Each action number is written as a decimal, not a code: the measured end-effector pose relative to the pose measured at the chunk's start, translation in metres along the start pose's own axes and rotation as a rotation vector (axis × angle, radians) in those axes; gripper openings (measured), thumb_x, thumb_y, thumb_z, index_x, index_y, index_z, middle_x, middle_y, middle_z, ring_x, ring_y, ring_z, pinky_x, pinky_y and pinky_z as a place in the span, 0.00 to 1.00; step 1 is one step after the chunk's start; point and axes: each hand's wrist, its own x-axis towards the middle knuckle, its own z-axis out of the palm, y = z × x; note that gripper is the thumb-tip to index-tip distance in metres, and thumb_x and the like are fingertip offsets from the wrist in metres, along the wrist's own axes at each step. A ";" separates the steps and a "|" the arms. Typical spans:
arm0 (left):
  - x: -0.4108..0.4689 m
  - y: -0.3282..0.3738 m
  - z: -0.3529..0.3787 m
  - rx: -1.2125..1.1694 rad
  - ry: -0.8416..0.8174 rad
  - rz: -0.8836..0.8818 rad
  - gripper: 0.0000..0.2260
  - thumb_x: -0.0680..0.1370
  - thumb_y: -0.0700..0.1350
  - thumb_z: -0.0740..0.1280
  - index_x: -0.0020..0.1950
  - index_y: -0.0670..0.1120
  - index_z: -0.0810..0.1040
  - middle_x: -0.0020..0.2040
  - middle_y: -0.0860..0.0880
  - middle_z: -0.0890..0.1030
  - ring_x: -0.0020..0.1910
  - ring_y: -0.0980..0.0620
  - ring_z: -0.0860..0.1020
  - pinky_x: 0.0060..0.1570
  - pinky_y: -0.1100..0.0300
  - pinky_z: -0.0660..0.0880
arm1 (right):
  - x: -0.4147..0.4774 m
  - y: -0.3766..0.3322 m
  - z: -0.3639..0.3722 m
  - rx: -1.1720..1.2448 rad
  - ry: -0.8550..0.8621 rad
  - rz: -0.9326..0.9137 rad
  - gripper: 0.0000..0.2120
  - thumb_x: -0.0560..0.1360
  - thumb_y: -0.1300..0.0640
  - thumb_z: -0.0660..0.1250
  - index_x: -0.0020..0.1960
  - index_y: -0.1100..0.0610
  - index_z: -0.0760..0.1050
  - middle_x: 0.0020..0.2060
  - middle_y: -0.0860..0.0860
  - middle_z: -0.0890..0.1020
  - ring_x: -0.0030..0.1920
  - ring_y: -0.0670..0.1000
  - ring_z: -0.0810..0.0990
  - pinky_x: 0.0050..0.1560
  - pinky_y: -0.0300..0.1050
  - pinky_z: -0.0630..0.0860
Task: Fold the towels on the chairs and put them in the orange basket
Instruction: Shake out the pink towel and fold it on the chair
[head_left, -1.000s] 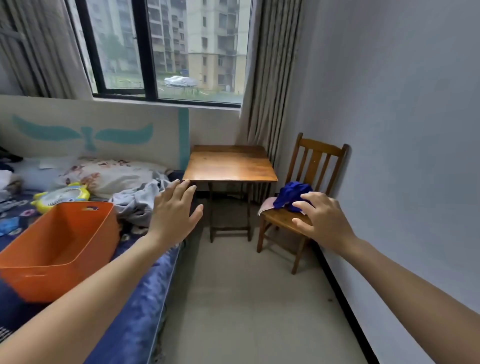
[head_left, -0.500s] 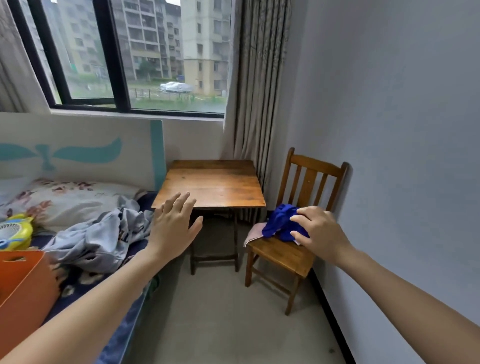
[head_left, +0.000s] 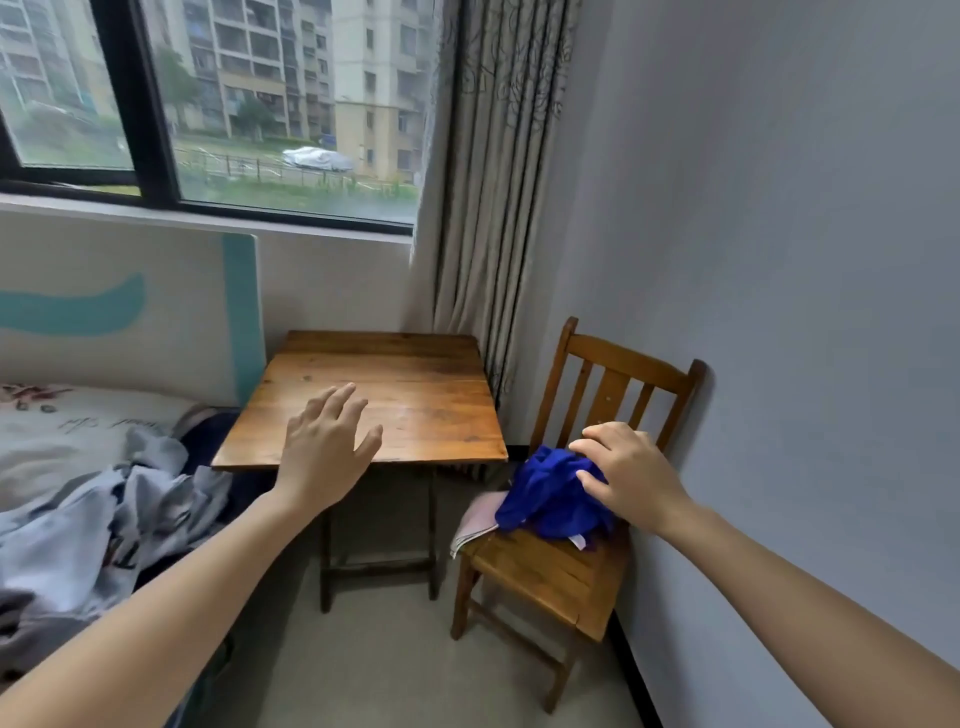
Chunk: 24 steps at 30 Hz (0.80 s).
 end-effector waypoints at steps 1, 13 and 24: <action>0.017 0.002 0.012 -0.018 -0.006 0.009 0.26 0.74 0.55 0.56 0.60 0.38 0.77 0.65 0.38 0.74 0.67 0.38 0.70 0.60 0.40 0.68 | 0.010 0.009 0.007 -0.016 -0.003 0.011 0.13 0.62 0.54 0.75 0.46 0.56 0.83 0.43 0.53 0.84 0.45 0.55 0.84 0.40 0.49 0.80; 0.129 0.047 0.163 -0.161 -0.262 0.090 0.22 0.79 0.54 0.58 0.69 0.44 0.70 0.73 0.45 0.65 0.74 0.46 0.59 0.70 0.50 0.58 | 0.034 0.105 0.110 0.007 -0.163 0.177 0.18 0.57 0.56 0.81 0.45 0.55 0.82 0.42 0.51 0.84 0.42 0.52 0.84 0.37 0.45 0.80; 0.214 0.106 0.294 -0.257 -0.370 -0.037 0.18 0.79 0.48 0.61 0.68 0.44 0.70 0.72 0.47 0.66 0.72 0.47 0.63 0.68 0.53 0.61 | 0.045 0.213 0.242 0.373 -0.379 0.569 0.17 0.77 0.55 0.62 0.65 0.56 0.72 0.64 0.51 0.75 0.65 0.52 0.70 0.65 0.44 0.67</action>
